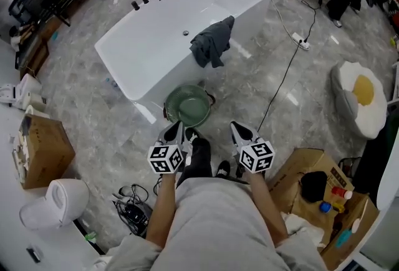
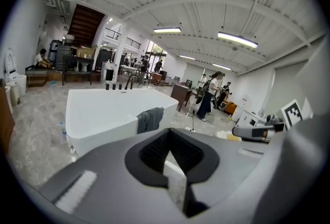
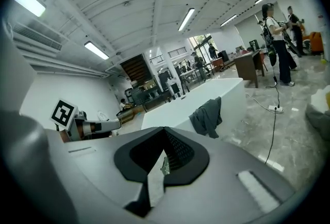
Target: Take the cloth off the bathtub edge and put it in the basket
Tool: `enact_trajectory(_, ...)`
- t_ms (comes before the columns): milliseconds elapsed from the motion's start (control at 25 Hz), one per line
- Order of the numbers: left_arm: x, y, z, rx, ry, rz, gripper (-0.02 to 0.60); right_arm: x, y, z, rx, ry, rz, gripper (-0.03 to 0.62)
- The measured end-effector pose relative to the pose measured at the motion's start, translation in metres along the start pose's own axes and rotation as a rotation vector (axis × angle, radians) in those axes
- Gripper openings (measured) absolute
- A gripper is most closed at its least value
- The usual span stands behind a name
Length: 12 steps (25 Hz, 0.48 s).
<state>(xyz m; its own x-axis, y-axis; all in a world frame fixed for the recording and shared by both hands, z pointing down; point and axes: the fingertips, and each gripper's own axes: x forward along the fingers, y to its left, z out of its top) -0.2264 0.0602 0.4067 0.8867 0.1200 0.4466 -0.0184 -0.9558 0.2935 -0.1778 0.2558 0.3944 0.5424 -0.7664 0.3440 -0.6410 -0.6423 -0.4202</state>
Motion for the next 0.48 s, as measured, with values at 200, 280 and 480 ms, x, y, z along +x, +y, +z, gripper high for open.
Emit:
enact_trajectory(200,0.044,0.019,0.022,-0.014,0.001,-0.021,0.057,0.039,-0.016,0.019,-0.009,0.019,-0.014,0.000)
enact_trajectory(280,0.061,0.032,0.035,-0.008,0.005,-0.024,0.057,0.060,-0.017,0.024,-0.011,0.034,-0.010,0.000)
enact_trajectory(480,0.098,0.068,0.065,-0.053,0.012,-0.039,0.057,0.120,-0.015,0.043,-0.010,0.073,0.018,0.000)
